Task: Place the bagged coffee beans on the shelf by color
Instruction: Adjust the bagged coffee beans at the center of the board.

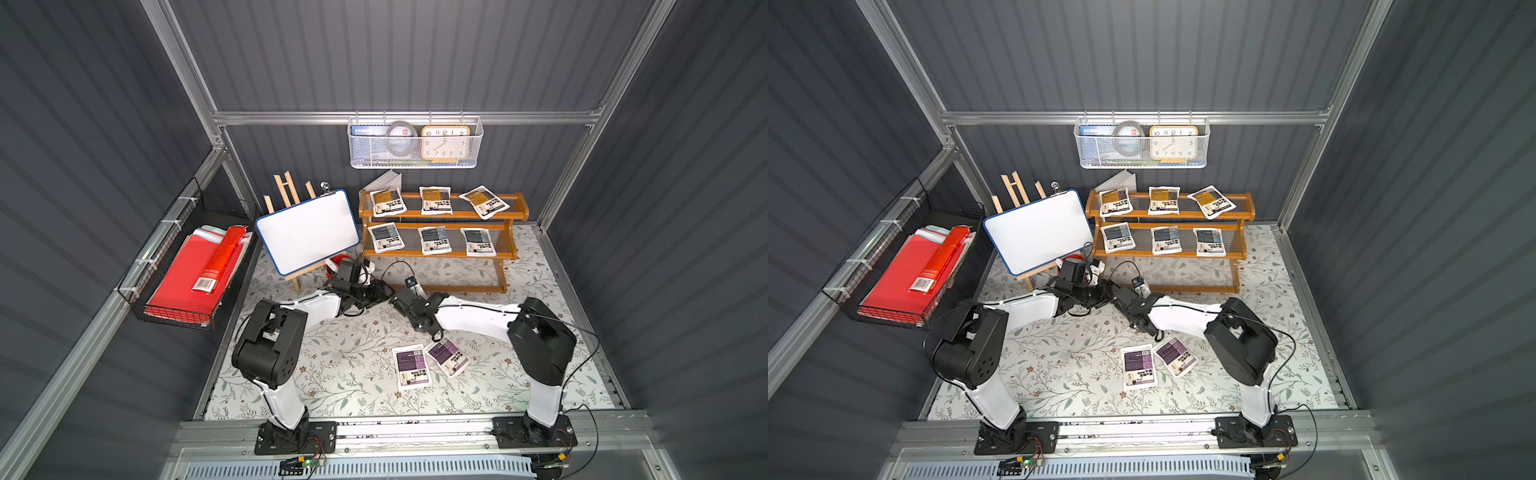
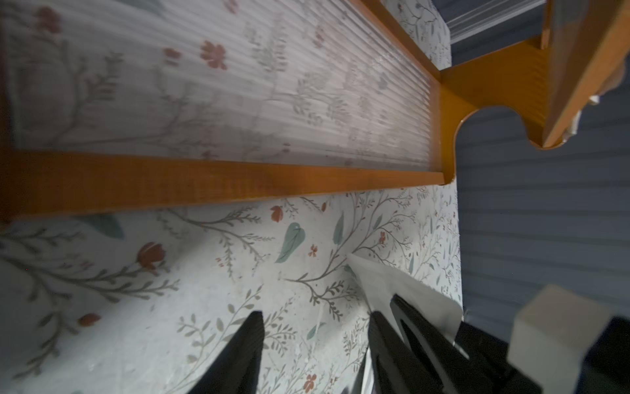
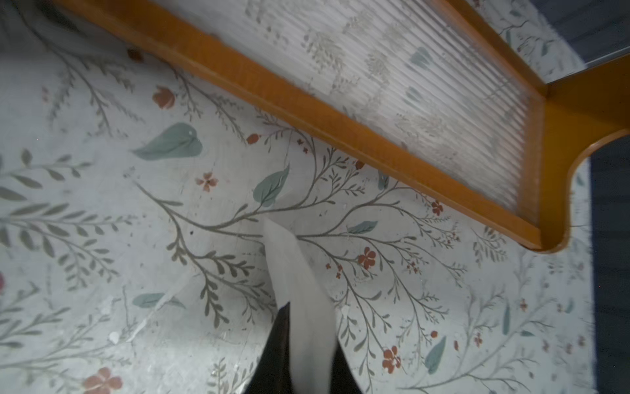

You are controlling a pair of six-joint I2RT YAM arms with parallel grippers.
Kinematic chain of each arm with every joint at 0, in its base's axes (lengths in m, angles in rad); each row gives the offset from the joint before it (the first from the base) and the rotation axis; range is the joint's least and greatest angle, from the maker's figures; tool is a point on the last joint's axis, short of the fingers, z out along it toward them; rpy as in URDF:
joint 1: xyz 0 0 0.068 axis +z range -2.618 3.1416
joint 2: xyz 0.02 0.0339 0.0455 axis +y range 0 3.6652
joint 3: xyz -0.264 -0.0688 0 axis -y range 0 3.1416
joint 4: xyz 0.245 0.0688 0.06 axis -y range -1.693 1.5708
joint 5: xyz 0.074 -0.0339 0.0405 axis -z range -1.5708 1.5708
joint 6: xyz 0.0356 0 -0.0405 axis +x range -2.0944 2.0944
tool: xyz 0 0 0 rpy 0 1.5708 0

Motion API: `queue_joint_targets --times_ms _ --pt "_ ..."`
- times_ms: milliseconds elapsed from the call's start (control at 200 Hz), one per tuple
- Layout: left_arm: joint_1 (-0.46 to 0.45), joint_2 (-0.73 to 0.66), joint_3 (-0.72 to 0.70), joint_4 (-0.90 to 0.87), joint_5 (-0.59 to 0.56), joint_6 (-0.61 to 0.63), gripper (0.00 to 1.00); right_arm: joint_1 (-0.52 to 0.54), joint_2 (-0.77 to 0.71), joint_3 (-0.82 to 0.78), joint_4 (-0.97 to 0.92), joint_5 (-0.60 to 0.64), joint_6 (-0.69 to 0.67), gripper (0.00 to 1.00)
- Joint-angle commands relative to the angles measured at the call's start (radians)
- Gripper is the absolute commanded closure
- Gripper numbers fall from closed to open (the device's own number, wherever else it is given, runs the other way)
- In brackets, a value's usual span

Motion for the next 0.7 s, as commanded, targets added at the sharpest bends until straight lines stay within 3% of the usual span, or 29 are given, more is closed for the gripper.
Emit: queue_joint_targets --times_ms 0,200,350,695 --pt "0.004 -0.037 -0.01 -0.068 -0.105 -0.023 0.46 0.05 0.027 0.026 -0.109 0.116 0.002 0.93" --pt "0.007 -0.037 -0.037 -0.057 -0.121 -0.046 0.44 0.073 -0.021 -0.012 -0.008 -0.116 0.012 0.62" --pt "0.007 -0.047 -0.053 -0.029 -0.091 -0.038 0.39 0.065 -0.091 -0.091 0.11 -0.254 0.003 0.47" --pt "-0.036 0.003 -0.015 -0.069 -0.053 0.052 0.35 -0.014 -0.263 -0.241 0.328 -0.483 0.082 0.46"
